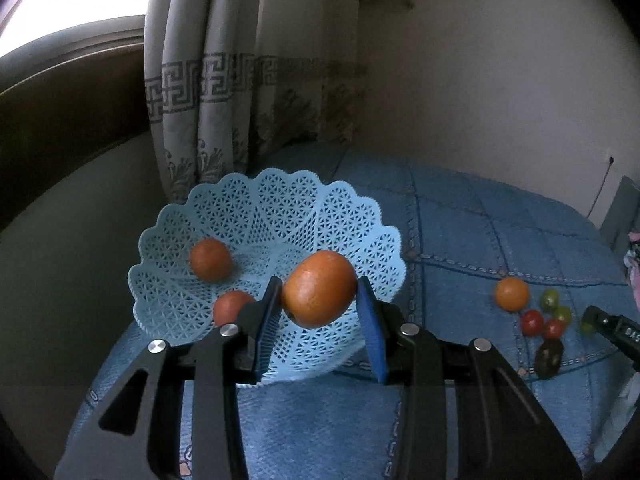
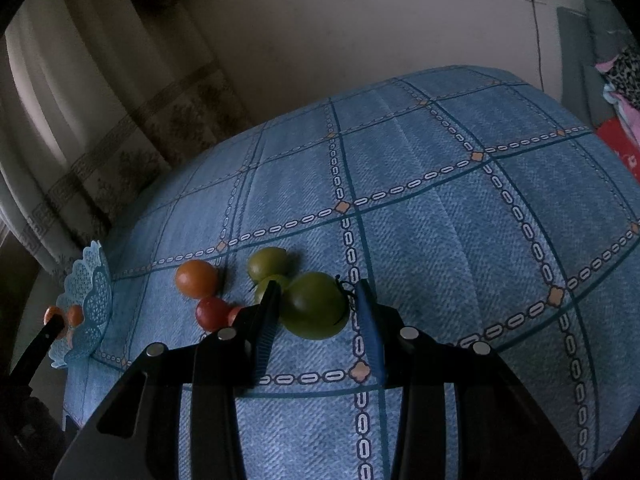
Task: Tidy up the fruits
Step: 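Place the orange in the basket with the left tool while the right tool carries the green tomato, then lower the green tomato into the basket and open the right tool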
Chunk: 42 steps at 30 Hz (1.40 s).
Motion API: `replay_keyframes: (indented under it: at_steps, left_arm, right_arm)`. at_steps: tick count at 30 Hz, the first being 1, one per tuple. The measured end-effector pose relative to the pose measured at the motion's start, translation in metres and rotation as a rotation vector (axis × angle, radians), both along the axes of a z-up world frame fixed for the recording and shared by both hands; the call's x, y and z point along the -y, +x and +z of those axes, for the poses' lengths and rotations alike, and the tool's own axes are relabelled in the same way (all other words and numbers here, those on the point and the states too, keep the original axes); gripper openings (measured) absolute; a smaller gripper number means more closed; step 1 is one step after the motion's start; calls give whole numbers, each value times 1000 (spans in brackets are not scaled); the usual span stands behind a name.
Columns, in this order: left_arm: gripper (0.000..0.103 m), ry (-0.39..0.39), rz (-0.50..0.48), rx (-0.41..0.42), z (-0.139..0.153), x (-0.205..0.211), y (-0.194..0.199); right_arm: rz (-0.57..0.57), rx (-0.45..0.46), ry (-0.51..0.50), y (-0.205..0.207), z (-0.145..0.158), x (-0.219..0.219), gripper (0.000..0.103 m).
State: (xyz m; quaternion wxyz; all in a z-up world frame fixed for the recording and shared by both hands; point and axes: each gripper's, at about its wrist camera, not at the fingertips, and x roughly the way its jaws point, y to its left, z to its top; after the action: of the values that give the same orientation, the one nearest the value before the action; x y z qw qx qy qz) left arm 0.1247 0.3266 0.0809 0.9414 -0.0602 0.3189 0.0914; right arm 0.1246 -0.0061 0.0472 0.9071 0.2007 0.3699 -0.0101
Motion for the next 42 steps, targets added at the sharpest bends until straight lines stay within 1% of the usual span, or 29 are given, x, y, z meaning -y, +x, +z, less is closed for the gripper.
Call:
replay_keyframes:
  at_steps: [5,7,8,9,14,19,20,21,22,24,29,33,36,40,42]
  left_arm:
    - [40,-17,13,-12,-5,-5,2]
    - [55,-36,34,-3,-5,-9,1]
    - [66,-34,48,8,-5,-10,-1]
    - [68,-32,59,18,-3,-12,-3]
    - [68,-42,107,45,0,-21,-7]
    - [68,-25,178,47,0,-29,-8]
    - [69,-23,191,43,0,-31,-7]
    - [75,-28,206,37,-1,-34,-7]
    - [78,-35,219,33,-1,-36,-7]
    - [79,-49,247,28,-1,-43,-8]
    - [79,-46,281,24,1,-50,-7]
    - [79,-52,278,5,0,-49,-3]
    - [79,-39,285,-4,-2,-49,-1]
    - [79,-57,295,-9,-3,-53,-1]
    - [79,-60,302,-9,-3,-56,-1]
  right_arm:
    - [7,3,-3,0,0,-3,39]
    - [10,4,-6,0,0,-4,39]
    - [12,4,-7,0,0,-5,39]
    - [14,5,-10,0,0,-6,39]
    - [33,9,-19,1,4,-14,39]
    - [86,33,-46,4,18,-37,39]
    - [99,39,-49,5,21,-42,39]
    - [110,44,-50,6,24,-47,39]
    - [129,51,-48,10,30,-56,39]
    - [153,59,-45,15,37,-67,39]
    - [257,93,-57,28,61,-118,39]
    - [343,103,-43,34,70,-155,39]
    - [403,92,-23,40,71,-182,39]
    - [472,49,12,52,67,-217,39]
    - [491,33,27,57,66,-226,39]
